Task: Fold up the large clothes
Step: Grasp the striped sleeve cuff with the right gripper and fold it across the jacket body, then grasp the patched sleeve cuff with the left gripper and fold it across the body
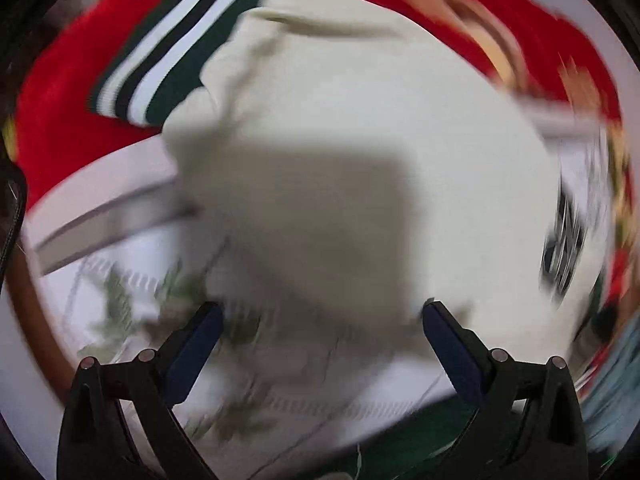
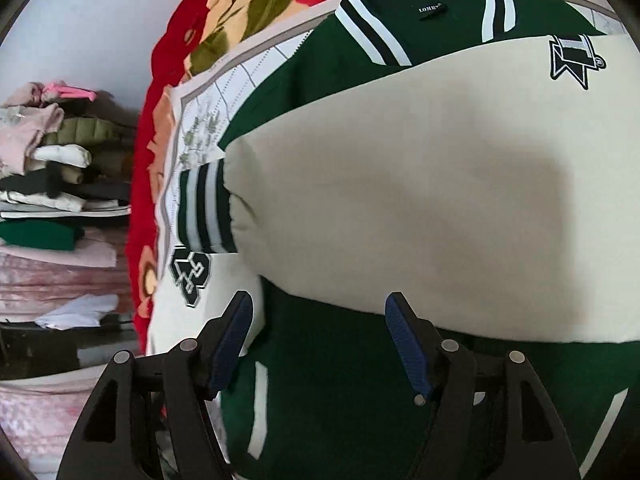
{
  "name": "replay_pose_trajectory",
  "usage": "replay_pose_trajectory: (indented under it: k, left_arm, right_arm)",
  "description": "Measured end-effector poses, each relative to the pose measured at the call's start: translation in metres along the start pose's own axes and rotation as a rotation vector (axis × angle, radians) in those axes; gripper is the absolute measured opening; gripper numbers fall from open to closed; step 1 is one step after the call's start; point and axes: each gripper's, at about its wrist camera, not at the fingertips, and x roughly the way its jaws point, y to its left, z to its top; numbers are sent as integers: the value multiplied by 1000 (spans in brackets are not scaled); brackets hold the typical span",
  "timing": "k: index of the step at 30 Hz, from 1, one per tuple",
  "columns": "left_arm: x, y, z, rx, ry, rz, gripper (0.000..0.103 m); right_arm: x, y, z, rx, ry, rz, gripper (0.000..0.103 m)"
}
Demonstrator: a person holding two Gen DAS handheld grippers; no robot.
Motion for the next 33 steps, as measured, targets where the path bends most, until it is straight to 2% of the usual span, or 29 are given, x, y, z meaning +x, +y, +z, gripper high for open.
replay_pose_trajectory:
  k: [2,3,5,6,7,8,10,14,16,17,18,19,20,21,23,26,28,29,30,31,32,33]
  left_arm:
    - [2,5,27,-75,-51,-21,101]
    - [-2,4,41,-87,-99,-23,97]
    - [-11,-3,65,-80,-183,1,55]
    - [-13,-7,75,-74,-212,6,42]
    - [-16,-11,87,-65,-244,10,22]
    - [-18,-15,100,-55,-267,5,16]
    - [-22,-25,120,-41,-294,0,8]
    - [-48,-55,156,63,-395,-4,4]
    - [-63,-69,168,109,-444,-5,4]
    - [-71,-81,157,126,-459,-2,4]
    - [-79,-83,148,144,-475,1,3]
    - [-84,-87,150,166,-490,4,3]
    - [-91,-99,145,194,-507,10,3]
    - [-97,-100,145,218,-524,21,3]
    - [-110,-115,136,281,-567,39,3]
    - [-143,-136,103,384,-642,66,3]
    - [-159,-158,82,463,-698,84,3]
    - [-166,-170,70,508,-724,86,2]
    - [-171,-181,59,546,-743,84,2]
    - [-176,-193,49,583,-757,82,2]
    - [-179,-209,34,630,-768,71,2]
    - [-181,-220,21,666,-774,61,2]
  right_arm:
    - [5,4,2,3,6,1,71]
    - [3,8,2,4,7,-1,71]
    - [5,17,3,-4,6,-17,71]
    - [8,23,4,-15,7,-34,71]
    - [12,33,9,-21,10,-46,71]
    - [18,40,10,-37,16,-61,71]
    - [23,56,15,-57,23,-63,71]
    - [39,93,28,-120,-5,-19,70]
    - [48,107,35,-132,-59,2,54]
    - [62,109,39,-109,-68,-21,38]
    - [79,109,43,-79,-38,-13,17]
    - [96,108,44,-52,12,17,11]
    - [122,103,43,-9,105,49,8]
    - [132,104,42,1,134,60,7]
    - [129,108,40,-25,136,63,7]
    - [101,102,33,-32,138,72,9]
    - [81,94,28,-34,124,41,23]
    - [67,88,24,-37,104,34,35]
    - [54,82,21,-42,81,-2,55]
    - [40,73,17,-51,49,-63,64]
    - [27,64,14,-55,15,-104,73]
    - [17,55,13,-53,-8,-120,73]
